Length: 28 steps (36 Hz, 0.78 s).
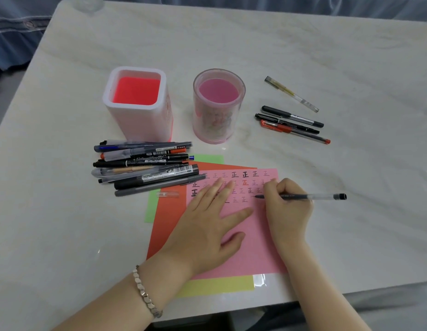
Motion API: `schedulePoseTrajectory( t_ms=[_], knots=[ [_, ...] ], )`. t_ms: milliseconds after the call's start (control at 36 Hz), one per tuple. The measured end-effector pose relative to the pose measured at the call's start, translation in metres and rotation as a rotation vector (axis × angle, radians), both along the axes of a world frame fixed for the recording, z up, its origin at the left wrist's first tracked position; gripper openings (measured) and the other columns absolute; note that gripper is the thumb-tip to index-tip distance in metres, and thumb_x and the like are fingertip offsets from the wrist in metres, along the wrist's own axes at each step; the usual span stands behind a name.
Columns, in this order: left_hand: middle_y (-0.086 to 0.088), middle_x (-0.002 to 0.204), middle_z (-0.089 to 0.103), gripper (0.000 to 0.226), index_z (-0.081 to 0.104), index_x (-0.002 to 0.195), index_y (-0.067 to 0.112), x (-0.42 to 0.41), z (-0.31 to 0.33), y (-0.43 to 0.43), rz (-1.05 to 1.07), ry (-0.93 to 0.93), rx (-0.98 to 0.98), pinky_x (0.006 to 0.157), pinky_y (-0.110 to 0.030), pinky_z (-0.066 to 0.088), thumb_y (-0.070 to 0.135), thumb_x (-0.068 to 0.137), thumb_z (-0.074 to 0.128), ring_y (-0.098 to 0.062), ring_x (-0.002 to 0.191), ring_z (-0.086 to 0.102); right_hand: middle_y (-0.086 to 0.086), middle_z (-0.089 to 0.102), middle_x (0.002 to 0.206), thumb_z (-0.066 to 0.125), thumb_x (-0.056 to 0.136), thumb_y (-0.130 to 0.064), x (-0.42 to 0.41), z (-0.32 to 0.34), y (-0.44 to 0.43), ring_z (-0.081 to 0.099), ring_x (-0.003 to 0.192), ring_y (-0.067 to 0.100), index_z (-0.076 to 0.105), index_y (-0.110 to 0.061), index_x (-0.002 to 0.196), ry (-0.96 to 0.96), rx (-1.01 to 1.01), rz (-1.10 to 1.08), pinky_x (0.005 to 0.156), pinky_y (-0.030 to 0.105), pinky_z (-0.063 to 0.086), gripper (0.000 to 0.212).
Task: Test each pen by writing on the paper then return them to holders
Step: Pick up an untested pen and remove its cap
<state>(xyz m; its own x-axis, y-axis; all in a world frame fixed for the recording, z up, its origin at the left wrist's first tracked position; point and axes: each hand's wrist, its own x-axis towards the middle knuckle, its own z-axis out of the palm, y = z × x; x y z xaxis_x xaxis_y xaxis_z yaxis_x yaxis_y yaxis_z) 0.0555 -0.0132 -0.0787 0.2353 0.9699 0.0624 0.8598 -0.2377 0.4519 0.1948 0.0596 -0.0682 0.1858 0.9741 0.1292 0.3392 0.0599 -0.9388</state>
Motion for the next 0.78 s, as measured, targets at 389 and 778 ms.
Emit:
schedulePoseTrajectory(
  t_ms=[389, 778],
  knots=[
    [-0.014, 0.147, 0.035, 0.043, 0.051, 0.129, 0.038, 0.0, 0.0003, 0.0004, -0.001, 0.005, 0.011, 0.111, -0.042, 0.015, 0.044, 0.087, 0.044, -0.029, 0.14, 0.023, -0.009, 0.031, 0.037, 0.056, 0.073, 0.005, 0.0009, -0.0005, 0.0, 0.029, 0.041, 0.005, 0.029, -0.017, 0.045, 0.022, -0.035, -0.006, 0.044, 0.013, 0.024, 0.044],
    [-0.014, 0.147, 0.036, 0.043, 0.053, 0.128, 0.037, 0.0001, 0.0006, 0.0006, 0.001, 0.001, -0.004, 0.111, -0.041, 0.016, 0.044, 0.087, 0.044, -0.029, 0.14, 0.023, -0.008, 0.033, 0.039, 0.056, 0.076, 0.004, -0.0003, 0.0021, -0.0007, 0.031, 0.042, 0.004, 0.031, -0.014, 0.046, 0.054, -0.046, 0.01, 0.045, 0.012, 0.026, 0.043]
  ],
)
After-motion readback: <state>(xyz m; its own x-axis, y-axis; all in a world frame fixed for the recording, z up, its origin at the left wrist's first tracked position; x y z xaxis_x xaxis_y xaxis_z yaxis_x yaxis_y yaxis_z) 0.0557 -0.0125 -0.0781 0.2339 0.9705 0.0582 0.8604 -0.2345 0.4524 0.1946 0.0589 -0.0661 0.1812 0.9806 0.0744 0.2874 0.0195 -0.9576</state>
